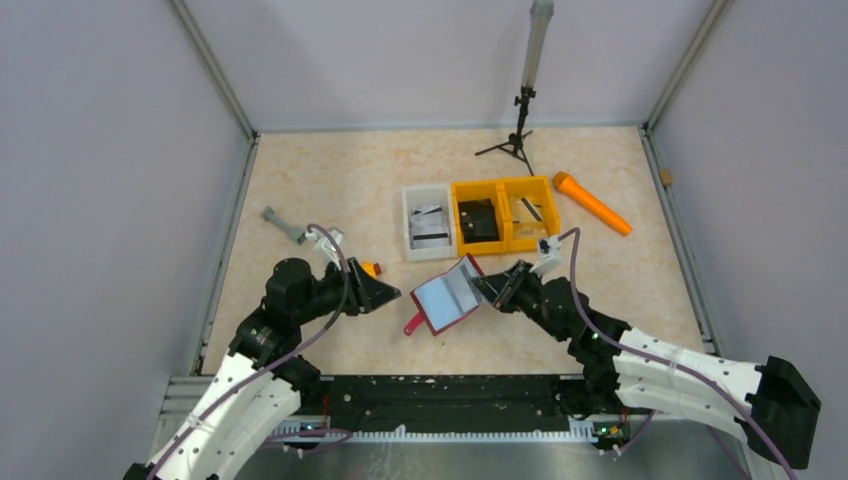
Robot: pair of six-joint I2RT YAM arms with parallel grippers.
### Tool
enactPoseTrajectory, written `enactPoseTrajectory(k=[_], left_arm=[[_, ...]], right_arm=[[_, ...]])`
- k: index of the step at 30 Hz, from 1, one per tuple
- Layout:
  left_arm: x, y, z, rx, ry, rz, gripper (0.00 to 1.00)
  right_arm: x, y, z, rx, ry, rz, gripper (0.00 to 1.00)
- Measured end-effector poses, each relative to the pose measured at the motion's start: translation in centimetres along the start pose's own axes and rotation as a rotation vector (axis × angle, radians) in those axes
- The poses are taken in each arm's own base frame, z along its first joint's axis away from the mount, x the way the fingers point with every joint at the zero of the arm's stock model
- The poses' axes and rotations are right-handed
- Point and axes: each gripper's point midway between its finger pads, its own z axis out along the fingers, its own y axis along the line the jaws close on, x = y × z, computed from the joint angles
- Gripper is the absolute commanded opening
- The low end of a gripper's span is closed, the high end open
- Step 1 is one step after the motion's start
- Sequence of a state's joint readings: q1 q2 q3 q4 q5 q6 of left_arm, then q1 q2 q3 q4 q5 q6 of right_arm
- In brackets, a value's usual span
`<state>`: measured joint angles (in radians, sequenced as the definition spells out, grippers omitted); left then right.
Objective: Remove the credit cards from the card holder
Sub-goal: Remove the credit card from the card holder.
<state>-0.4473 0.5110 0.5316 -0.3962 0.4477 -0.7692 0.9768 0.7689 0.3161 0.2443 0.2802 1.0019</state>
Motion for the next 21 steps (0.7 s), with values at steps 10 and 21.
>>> enactPoseTrajectory(k=[10, 21], left_arm=[[3.8, 0.0, 3.1, 0.094, 0.120, -0.100, 0.76], [5.5, 6.4, 5.0, -0.179, 0.144, -0.063, 0.70]], right_arm=[[0.3, 0.3, 1.1, -0.026, -0.004, -0.036, 0.00], [2.5, -4.2, 2.2, 0.089, 0.020, -0.116, 0.00]])
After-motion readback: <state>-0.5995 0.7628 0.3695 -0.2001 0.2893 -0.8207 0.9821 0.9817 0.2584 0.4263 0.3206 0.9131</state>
